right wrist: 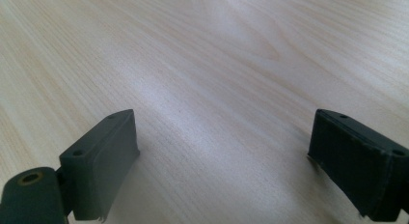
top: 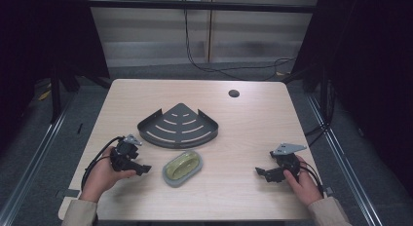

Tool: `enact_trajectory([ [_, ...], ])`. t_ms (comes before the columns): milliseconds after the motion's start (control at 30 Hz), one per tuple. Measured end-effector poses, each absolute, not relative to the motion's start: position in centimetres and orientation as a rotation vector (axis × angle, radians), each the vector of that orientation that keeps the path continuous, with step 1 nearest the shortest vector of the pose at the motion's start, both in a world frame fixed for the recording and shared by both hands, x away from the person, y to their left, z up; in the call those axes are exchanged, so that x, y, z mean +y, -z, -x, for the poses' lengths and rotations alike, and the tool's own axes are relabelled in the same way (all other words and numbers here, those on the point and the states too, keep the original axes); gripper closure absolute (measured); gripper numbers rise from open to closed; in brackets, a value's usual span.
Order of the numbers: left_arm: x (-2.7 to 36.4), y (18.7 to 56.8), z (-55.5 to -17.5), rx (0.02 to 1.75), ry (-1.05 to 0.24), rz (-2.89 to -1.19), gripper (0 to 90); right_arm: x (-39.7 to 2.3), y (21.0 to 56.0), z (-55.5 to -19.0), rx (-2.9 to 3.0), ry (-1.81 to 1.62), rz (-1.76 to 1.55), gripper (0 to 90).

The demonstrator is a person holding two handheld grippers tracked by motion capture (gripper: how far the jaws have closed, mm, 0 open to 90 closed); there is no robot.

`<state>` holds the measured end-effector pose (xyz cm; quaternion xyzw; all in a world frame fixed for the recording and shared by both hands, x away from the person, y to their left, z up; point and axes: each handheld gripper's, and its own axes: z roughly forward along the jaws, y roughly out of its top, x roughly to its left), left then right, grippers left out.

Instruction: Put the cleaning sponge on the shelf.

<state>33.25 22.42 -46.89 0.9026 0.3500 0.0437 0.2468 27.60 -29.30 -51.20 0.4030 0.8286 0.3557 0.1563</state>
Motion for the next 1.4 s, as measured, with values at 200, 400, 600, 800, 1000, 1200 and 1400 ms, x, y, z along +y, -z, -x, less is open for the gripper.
enact_trajectory([
  [200,21.9,45.9,-33.7,1.022,-0.063,-2.479,24.4,-29.3,51.2,-27.6,2.372,-1.015,-1.153,9.3],
  [400,20.8,44.5,-34.3,1.042,-0.038,-2.521,24.6,-29.3,51.2,-27.6,2.372,-1.017,-1.153,9.3],
  [600,19.5,43.4,-34.7,1.051,0.003,-2.549,24.7,-29.3,51.2,-27.6,2.372,-1.016,-1.159,9.3],
  [800,18.2,42.3,-35.0,1.027,0.025,-2.586,25.3,-29.3,51.2,-27.6,2.372,-1.016,-1.161,9.3],
  [1000,16.9,41.2,-35.5,0.999,0.029,-2.627,25.9,-29.3,51.2,-27.6,2.371,-1.013,-1.159,9.3],
  [1200,16.1,40.4,-35.8,0.991,0.043,-2.651,26.2,-29.3,51.2,-27.6,2.372,-1.016,-1.160,9.3],
  [1400,15.4,40.0,-36.1,0.973,0.054,-2.671,26.9,-29.3,51.2,-27.6,2.371,-1.013,-1.160,9.3],
])
